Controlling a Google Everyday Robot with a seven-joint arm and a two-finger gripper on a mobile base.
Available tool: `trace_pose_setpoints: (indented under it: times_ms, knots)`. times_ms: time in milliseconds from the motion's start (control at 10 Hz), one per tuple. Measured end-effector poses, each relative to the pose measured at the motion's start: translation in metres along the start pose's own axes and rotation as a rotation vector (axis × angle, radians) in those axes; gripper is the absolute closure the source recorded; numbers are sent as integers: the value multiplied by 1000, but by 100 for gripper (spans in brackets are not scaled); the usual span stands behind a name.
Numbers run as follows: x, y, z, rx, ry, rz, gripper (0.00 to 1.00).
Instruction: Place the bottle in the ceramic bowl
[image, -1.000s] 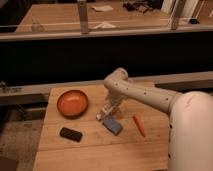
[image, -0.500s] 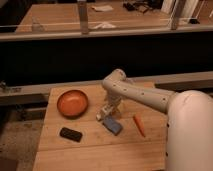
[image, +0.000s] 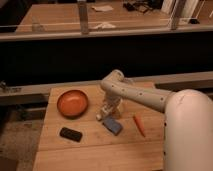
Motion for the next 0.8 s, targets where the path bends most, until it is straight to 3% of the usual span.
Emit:
trace_pose_setpoints:
  times_ms: [300, 400, 500, 800]
  knots:
    - [-3, 0, 3, -6, 4, -14, 20]
    - [-4, 0, 3, -8, 5, -20, 25]
    - [-5, -1, 4, -10, 6, -23, 31]
    - [-7, 0, 6, -18, 8, -29, 64]
